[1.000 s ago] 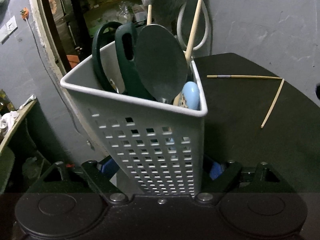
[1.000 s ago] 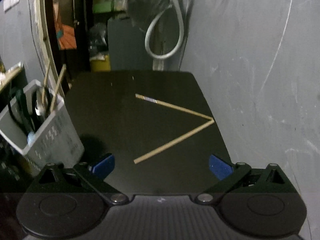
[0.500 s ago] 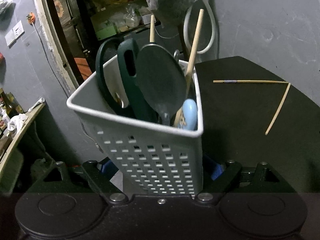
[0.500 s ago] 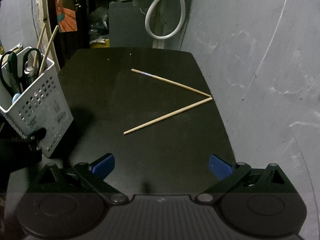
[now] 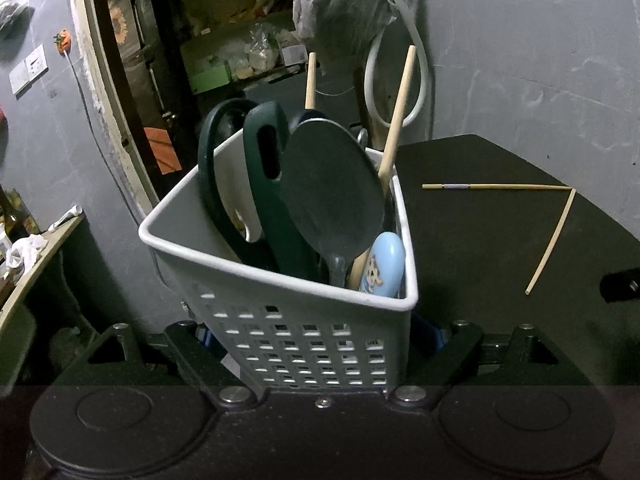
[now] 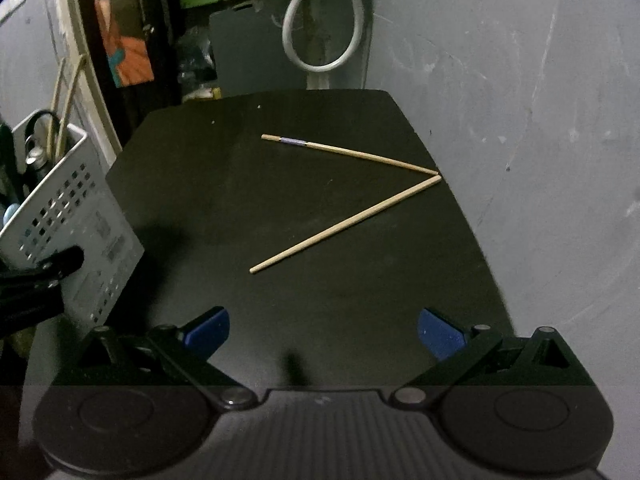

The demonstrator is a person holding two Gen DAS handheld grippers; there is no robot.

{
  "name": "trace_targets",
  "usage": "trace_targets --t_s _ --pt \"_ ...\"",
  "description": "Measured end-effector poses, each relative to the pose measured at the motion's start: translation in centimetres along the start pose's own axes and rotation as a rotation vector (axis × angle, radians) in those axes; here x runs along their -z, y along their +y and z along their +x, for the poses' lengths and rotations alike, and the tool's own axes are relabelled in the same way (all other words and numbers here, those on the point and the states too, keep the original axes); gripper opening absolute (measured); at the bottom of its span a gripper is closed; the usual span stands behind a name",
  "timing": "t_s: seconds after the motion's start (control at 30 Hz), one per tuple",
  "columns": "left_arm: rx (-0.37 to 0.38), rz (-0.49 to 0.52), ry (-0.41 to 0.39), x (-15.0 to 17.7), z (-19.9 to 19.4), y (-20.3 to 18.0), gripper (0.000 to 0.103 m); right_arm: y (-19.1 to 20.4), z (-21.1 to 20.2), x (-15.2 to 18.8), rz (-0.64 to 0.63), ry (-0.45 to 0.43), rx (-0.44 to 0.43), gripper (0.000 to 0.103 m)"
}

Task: Organize utensils
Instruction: 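Move the right gripper back over the wooden chopsticks on the table, then grasp one wooden chopstick with the right gripper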

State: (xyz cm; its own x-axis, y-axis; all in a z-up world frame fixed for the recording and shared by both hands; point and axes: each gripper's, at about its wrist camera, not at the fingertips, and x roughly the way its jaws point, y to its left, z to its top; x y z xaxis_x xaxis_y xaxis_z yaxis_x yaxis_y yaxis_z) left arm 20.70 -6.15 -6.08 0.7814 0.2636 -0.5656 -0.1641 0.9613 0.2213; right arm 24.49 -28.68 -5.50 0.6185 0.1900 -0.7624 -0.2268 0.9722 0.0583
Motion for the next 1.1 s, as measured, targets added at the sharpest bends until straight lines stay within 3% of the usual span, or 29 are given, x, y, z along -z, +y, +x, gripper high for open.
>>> trace_targets --t_s 0.2,0.3,0.63,0.77,1.1 --pt "0.016 -0.010 -0.023 -0.1 -0.2 0.5 0.088 -1.5 3.1 -2.9 0.025 -0.032 -0.043 0.103" --pt "0.019 -0.024 -0.034 -0.3 -0.1 0.6 0.088 -1.5 5.3 -5.5 -0.043 -0.060 -0.044 0.103" --pt "0.016 -0.064 -0.058 -0.9 0.0 0.7 0.088 -1.0 15.2 -15.0 -0.281 -0.040 -0.097 0.103" --pt "0.013 -0.066 -0.059 -0.9 0.1 0.6 0.088 -1.4 18.0 -17.0 -0.298 0.002 -0.131 0.102" --pt "0.012 -0.069 -0.058 -0.9 0.0 0.6 0.088 -3.9 20.3 -17.6 -0.258 0.053 -0.170 0.078"
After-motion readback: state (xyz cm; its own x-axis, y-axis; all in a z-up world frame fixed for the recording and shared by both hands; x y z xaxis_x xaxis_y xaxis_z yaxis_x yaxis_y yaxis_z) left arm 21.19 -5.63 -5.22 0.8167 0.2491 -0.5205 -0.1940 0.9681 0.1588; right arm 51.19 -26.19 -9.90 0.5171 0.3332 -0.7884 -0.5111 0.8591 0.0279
